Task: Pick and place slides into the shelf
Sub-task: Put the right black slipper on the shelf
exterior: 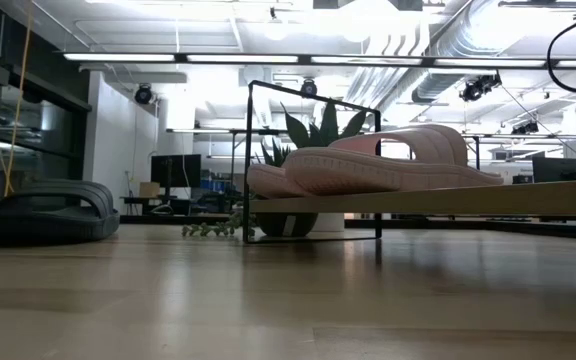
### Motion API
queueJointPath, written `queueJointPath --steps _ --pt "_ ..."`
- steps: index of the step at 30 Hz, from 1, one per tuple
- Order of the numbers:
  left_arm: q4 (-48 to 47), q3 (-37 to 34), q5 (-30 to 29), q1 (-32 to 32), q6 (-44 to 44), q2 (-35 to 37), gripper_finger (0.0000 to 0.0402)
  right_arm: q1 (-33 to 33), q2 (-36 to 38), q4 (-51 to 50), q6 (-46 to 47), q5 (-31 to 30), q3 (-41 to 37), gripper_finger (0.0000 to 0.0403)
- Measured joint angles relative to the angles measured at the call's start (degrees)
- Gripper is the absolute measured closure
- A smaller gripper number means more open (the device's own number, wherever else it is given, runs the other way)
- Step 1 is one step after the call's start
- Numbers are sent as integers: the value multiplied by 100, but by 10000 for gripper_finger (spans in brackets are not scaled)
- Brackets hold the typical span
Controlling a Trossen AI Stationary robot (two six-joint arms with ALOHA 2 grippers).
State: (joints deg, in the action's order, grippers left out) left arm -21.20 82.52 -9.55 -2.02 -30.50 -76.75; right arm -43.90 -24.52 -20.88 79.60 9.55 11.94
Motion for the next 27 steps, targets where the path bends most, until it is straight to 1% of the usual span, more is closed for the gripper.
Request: queueJointPath --steps 8,27 --pt "5 0 -12 0 -2 0 328 0 -363 182 -62 -95 0 387" --pt "5 0 -15 0 -2 0 328 4 -1040 423 -213 -44 4 387"
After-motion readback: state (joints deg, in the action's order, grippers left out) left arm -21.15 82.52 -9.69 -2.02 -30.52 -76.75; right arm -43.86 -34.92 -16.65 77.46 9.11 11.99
